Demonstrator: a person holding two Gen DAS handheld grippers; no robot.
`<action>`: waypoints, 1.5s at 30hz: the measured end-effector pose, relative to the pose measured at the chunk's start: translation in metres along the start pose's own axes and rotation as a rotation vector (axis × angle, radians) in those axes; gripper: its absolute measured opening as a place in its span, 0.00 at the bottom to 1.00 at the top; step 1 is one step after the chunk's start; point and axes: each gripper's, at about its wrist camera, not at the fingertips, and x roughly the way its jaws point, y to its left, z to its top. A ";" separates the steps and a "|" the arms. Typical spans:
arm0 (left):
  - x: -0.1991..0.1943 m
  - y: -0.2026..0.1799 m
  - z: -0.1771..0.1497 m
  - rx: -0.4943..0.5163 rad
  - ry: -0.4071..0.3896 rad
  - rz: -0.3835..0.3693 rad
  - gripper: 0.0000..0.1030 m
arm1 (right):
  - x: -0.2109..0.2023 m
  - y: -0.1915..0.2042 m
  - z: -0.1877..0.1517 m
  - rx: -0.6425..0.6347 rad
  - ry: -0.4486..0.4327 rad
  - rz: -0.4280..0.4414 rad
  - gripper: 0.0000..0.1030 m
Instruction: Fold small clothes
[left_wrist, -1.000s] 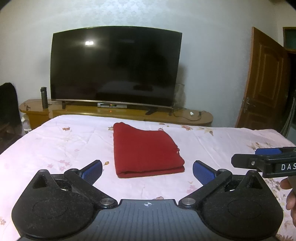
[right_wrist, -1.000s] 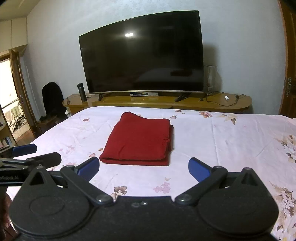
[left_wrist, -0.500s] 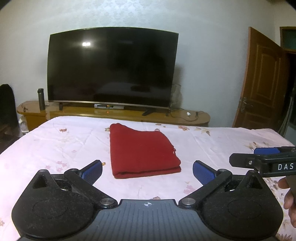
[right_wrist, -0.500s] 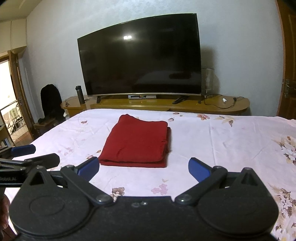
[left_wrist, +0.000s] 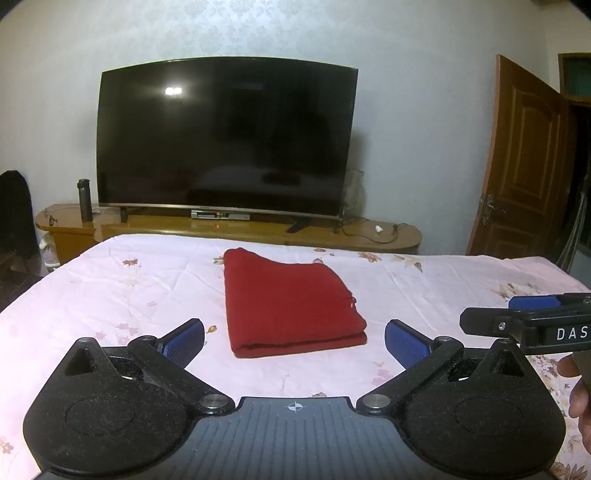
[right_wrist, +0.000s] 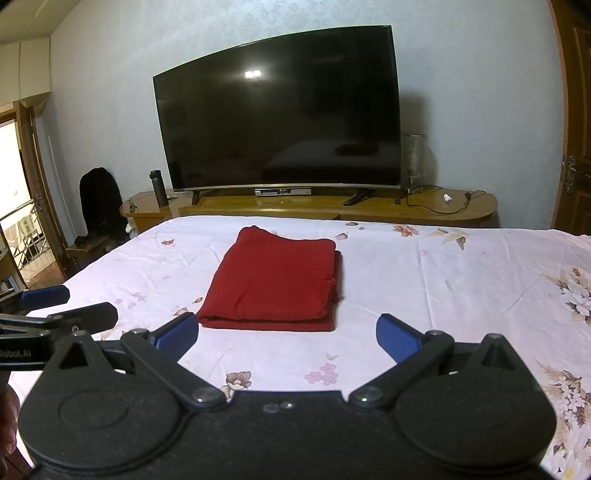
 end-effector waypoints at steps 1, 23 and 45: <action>0.000 0.000 0.000 0.001 0.000 0.000 1.00 | 0.000 0.000 0.000 0.000 0.001 0.000 0.99; 0.000 0.000 0.001 0.000 0.004 -0.008 1.00 | 0.002 0.003 0.002 -0.002 0.004 -0.001 0.99; 0.000 0.001 0.001 -0.003 -0.011 0.006 1.00 | 0.006 0.008 0.002 -0.006 0.003 -0.008 0.99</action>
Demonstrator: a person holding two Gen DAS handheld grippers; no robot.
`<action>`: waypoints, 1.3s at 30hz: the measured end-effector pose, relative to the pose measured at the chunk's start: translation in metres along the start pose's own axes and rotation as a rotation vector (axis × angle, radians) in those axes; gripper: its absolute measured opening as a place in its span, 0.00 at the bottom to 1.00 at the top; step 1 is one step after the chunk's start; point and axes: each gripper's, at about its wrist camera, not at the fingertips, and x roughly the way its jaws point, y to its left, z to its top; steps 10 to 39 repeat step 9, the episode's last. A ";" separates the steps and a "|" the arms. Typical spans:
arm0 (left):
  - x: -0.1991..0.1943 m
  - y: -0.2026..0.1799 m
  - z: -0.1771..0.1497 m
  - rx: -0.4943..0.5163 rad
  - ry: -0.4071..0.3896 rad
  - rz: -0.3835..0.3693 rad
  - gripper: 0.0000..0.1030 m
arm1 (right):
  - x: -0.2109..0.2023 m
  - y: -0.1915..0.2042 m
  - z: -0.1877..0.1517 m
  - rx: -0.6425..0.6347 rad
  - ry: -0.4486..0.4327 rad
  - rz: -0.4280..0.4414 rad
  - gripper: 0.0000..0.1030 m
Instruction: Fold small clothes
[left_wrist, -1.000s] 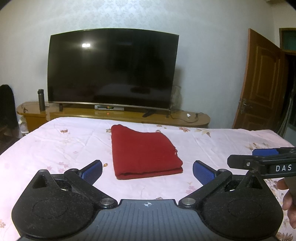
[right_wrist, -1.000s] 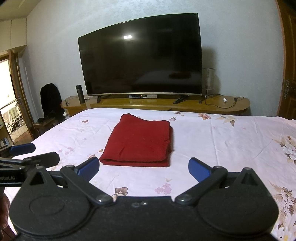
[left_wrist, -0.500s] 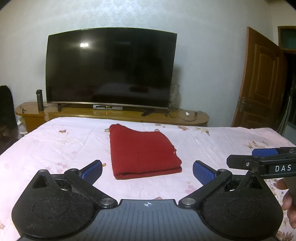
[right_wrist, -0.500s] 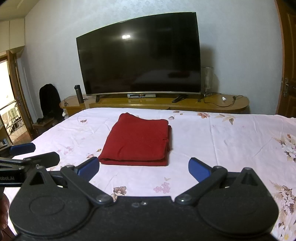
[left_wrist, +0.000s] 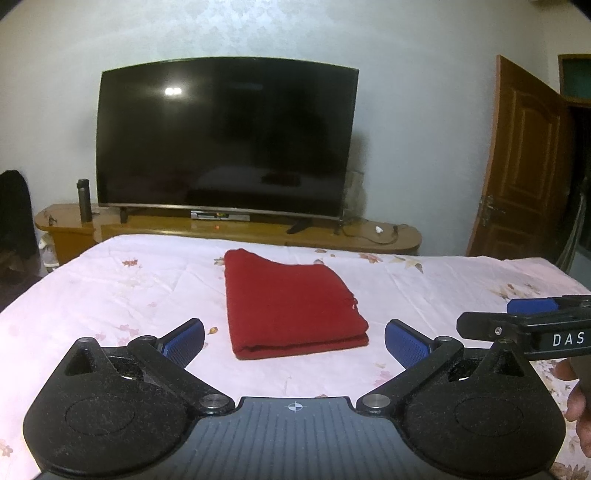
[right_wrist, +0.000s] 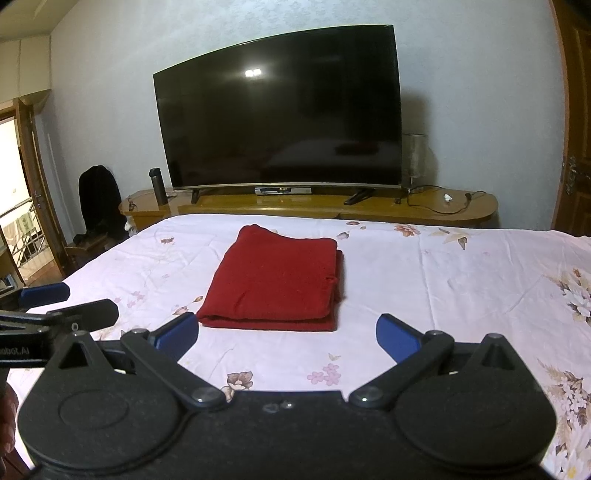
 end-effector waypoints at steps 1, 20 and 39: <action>-0.001 0.001 0.000 0.002 -0.010 0.003 1.00 | 0.000 0.001 0.000 0.000 0.001 0.000 0.99; -0.003 0.004 0.001 -0.002 -0.035 0.019 0.99 | 0.001 0.002 0.000 -0.005 -0.002 0.000 0.99; -0.003 0.004 0.001 -0.002 -0.035 0.019 0.99 | 0.001 0.002 0.000 -0.005 -0.002 0.000 0.99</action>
